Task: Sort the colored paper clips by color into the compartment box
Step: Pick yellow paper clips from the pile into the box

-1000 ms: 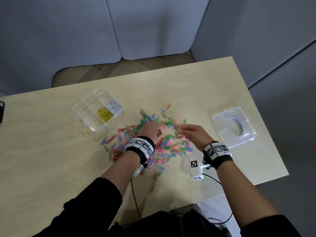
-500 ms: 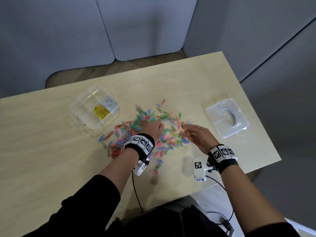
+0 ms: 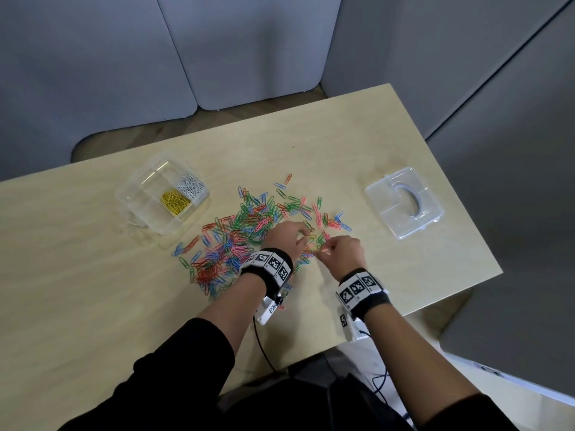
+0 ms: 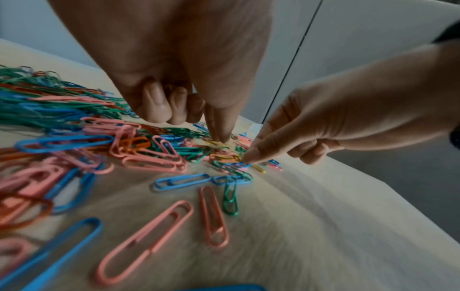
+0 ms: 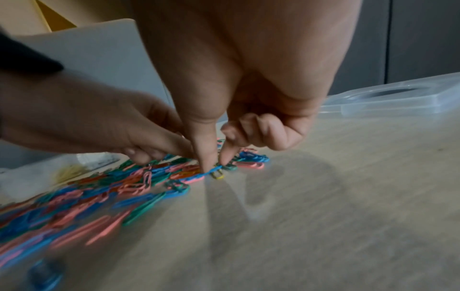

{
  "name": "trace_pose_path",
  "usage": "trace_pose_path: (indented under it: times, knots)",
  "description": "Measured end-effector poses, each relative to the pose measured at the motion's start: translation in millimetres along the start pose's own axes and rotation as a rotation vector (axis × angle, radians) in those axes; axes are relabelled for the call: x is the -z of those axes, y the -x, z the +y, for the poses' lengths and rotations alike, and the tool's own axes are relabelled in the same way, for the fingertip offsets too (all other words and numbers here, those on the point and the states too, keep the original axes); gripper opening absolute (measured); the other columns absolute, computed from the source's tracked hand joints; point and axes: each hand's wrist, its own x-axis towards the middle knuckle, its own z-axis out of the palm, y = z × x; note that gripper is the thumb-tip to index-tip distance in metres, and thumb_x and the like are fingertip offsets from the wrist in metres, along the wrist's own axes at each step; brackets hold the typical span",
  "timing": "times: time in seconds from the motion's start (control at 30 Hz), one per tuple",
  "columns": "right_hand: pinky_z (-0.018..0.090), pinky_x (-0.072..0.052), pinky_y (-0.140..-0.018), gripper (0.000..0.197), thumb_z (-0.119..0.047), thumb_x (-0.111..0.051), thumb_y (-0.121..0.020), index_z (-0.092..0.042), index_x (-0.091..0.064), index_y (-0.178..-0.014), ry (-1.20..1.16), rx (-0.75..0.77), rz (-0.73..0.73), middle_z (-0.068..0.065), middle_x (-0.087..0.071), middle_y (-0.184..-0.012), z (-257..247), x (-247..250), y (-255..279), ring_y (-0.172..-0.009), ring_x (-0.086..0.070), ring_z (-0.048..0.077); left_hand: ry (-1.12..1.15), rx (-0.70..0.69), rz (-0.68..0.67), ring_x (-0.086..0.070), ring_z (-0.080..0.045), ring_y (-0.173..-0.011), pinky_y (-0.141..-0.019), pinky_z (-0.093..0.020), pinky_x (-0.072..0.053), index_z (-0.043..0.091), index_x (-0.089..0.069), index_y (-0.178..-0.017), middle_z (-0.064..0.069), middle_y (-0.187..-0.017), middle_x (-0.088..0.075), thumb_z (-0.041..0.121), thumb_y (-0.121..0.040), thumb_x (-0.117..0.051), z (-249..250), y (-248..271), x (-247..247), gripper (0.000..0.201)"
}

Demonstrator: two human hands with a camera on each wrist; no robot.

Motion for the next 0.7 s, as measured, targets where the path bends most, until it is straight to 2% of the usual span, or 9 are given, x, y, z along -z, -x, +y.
trace_pose_path:
  times: [0.1, 0.17, 0.3, 0.43, 0.5, 0.6, 0.63, 0.7]
  knots:
    - [0.023, -0.046, -0.068, 0.02, -0.039, -0.072, -0.083, -0.022, -0.076, -0.092, 0.045, 0.005, -0.018, -0.001, -0.073, -0.089, -6, -2, -1, -0.085, -0.067, 0.019, -0.09, -0.03, -0.002, -0.061, -0.019, -0.096, -0.081, -0.031, -0.05, 0.022, -0.072, -0.098, 0.002, -0.101, -0.066, 0.027, -0.09, -0.066, 6, -6, -2, 0.012]
    - [0.023, -0.043, -0.067, 0.014, -0.032, -0.069, -0.082, -0.021, -0.076, -0.087, 0.027, -0.015, -0.052, -0.001, -0.072, -0.086, -6, 0, -4, -0.084, -0.065, 0.02, -0.113, -0.014, -0.01, -0.062, -0.019, -0.099, -0.082, -0.03, -0.05, 0.019, -0.073, -0.095, 0.0, -0.105, -0.068, 0.025, -0.089, -0.067, 10, -10, -3, 0.01]
    - [0.022, -0.042, -0.068, 0.003, -0.024, -0.068, -0.08, -0.023, -0.071, -0.081, -0.097, -0.05, -0.068, -0.004, -0.063, -0.075, 8, 9, -9, -0.075, -0.059, 0.016, -0.073, 0.067, -0.059, -0.066, -0.022, -0.09, -0.078, -0.031, -0.054, 0.012, -0.074, -0.087, -0.002, -0.096, -0.071, 0.019, -0.091, -0.065, 15, -15, 1, 0.012]
    - [0.018, -0.035, -0.055, 0.006, -0.024, -0.074, -0.077, -0.027, -0.069, -0.077, -0.093, 0.037, -0.082, -0.011, -0.05, -0.063, 14, 15, -8, -0.065, -0.052, 0.012, 0.026, 0.097, -0.074, -0.066, -0.022, -0.085, -0.081, -0.035, -0.056, 0.006, -0.072, -0.089, -0.007, -0.089, -0.071, 0.014, -0.092, -0.062, 9, -14, 7, 0.013]
    - [0.019, -0.039, -0.057, 0.006, -0.029, -0.076, -0.078, -0.025, -0.072, -0.078, -0.043, 0.089, -0.1, -0.011, -0.056, -0.066, 9, 11, -5, -0.067, -0.054, 0.011, 0.097, 0.123, -0.054, -0.064, -0.02, -0.082, -0.08, -0.032, -0.054, 0.005, -0.071, -0.091, -0.007, -0.089, -0.071, 0.014, -0.092, -0.061, 3, -12, 9, 0.013]
    - [0.023, -0.044, -0.066, 0.012, -0.033, -0.075, -0.082, -0.023, -0.075, -0.088, 0.024, 0.103, -0.084, -0.005, -0.064, -0.081, 3, 0, -2, -0.075, -0.057, 0.014, 0.171, 0.127, -0.069, -0.058, -0.014, -0.076, -0.069, -0.022, -0.043, 0.005, -0.07, -0.09, -0.004, -0.085, -0.067, 0.017, -0.093, -0.06, -4, -8, 13, 0.015]
    - [0.023, -0.043, -0.067, 0.012, -0.032, -0.073, -0.084, -0.022, -0.075, -0.09, 0.029, 0.098, -0.08, -0.004, -0.063, -0.082, 2, -1, -2, -0.075, -0.057, 0.015, 0.202, 0.132, -0.077, -0.057, -0.014, -0.073, -0.065, -0.022, -0.042, 0.005, -0.07, -0.09, -0.003, -0.082, -0.066, 0.018, -0.093, -0.061, -7, -7, 15, 0.016]
    - [0.023, -0.041, -0.068, 0.009, -0.027, -0.07, -0.087, -0.02, -0.075, -0.089, 0.043, 0.136, -0.091, -0.003, -0.063, -0.083, 1, -3, -1, -0.078, -0.06, 0.018, 0.271, 0.137, -0.083, -0.06, -0.016, -0.072, -0.065, -0.025, -0.046, 0.006, -0.07, -0.09, -0.005, -0.081, -0.068, 0.019, -0.091, -0.064, -10, -3, 19, 0.015]
